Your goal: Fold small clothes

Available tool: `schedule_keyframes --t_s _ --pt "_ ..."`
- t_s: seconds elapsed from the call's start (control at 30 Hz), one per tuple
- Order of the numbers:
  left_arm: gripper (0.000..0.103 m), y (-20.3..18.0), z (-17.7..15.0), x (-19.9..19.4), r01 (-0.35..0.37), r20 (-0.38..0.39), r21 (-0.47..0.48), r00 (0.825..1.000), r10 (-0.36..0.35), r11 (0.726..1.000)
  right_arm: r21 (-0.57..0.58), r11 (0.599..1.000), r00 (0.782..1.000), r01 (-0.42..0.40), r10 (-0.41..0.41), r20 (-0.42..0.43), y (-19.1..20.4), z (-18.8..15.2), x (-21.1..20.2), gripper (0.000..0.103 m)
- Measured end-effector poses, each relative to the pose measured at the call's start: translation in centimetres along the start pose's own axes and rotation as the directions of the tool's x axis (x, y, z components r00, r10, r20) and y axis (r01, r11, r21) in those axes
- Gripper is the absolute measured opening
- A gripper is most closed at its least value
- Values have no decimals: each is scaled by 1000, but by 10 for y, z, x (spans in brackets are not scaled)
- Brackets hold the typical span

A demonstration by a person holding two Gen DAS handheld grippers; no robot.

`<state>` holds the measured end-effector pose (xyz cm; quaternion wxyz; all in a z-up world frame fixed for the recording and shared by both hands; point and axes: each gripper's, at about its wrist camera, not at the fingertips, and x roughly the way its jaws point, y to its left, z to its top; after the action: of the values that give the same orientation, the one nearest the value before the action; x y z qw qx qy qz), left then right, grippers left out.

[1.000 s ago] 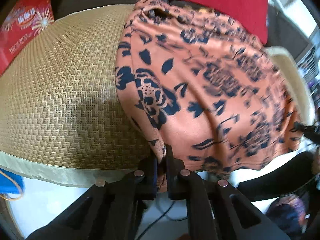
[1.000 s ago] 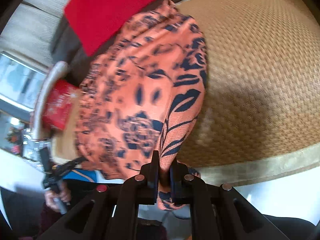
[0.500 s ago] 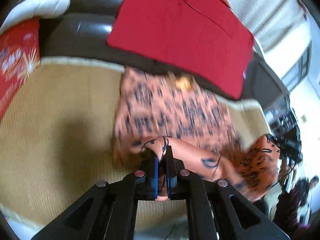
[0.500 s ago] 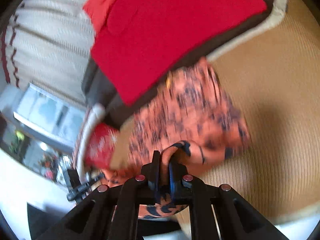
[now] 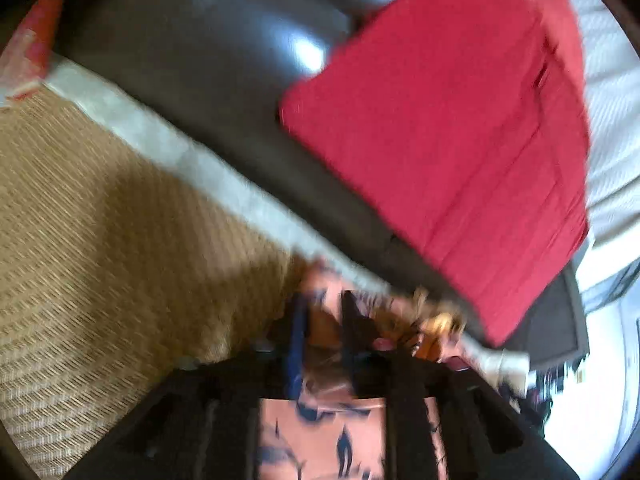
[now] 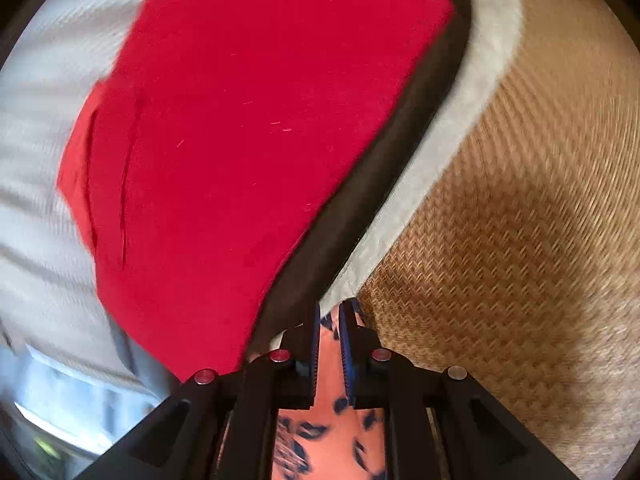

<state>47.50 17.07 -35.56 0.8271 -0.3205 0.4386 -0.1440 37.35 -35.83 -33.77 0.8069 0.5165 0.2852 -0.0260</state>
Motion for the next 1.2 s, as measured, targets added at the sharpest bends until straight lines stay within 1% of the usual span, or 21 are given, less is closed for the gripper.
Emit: schedule_keyframes --t_s 0.03,0.07,0.13,0.23,0.27,0.3,0.33,0.4,0.47,0.53,0.57,0.6,0.63,0.7,0.77,0.8,0.9,0.97,1.03,1.1,1.2 --pt "64 1 1 -12 -1 79 -16 997 3 1000 -80 997 1000 22 -21 11 11 -6 -7 13" --pt "76 2 0 -25 -9 152 -39 988 15 999 -149 988 999 32 -29 22 22 -15 -14 13" --pt "76 0 -7 -43 -62 196 -54 978 72 997 -256 965 999 48 -44 24 44 -26 -19 14" --pt "76 -14 -38 -54 -144 154 -16 977 144 989 -333 937 995 102 -103 14 63 -37 -14 25" --pt "76 -21 -47 -51 -166 147 5 976 163 986 -341 932 992 120 -123 13 66 -39 -10 40" --pt "76 -31 -57 -45 -208 132 39 971 201 977 -345 929 990 133 -139 9 65 -38 -8 70" --pt "76 -36 -61 -42 -240 122 71 965 231 968 -343 929 989 140 -146 7 62 -36 -8 80" --pt "76 -44 -70 -33 -301 98 133 952 290 944 -349 925 988 149 -152 20 64 -35 2 82" --pt "76 -51 -77 -20 -349 75 187 937 341 918 -386 902 976 191 -215 -20 66 -37 27 82" --pt "76 -56 -82 -11 -416 97 222 909 405 882 -410 876 952 254 -302 -57 68 -37 54 80" --pt "76 -56 -83 -4 -454 105 236 891 442 859 -421 861 936 285 -344 -71 67 -37 67 67" --pt "76 -55 -84 2 -478 98 244 878 468 844 -440 842 919 313 -386 -85 68 -38 79 34" --pt "76 -53 -84 11 -510 74 250 858 508 823 -464 819 895 337 -432 -114 68 -41 92 26" --pt "76 -44 -86 23 -546 27 248 830 558 800 -502 786 882 360 -462 -92 75 -47 95 16" --pt "77 -42 -85 22 -553 28 233 826 562 800 -555 724 871 410 -492 1 89 -51 85 8" --pt "77 -45 -84 19 -569 40 236 816 577 788 -564 695 865 445 -497 70 95 -50 77 8" --pt "76 -51 -83 13 -628 89 249 772 629 737 -523 697 851 492 -510 121 93 -40 68 8" --pt "76 -63 -84 3 -612 141 261 789 598 746 -467 751 861 466 -506 46 78 -34 71 9" --pt "76 -86 -90 -10 -578 213 310 816 537 755 -392 819 895 418 -446 23 71 -31 56 13" --pt "76 -107 -100 -17 -544 252 371 839 482 753 -333 864 924 378 -373 82 76 -29 28 13" --pt "77 -131 -119 -9 -473 223 474 881 418 743 -313 897 947 311 -264 184 87 -37 -18 16"
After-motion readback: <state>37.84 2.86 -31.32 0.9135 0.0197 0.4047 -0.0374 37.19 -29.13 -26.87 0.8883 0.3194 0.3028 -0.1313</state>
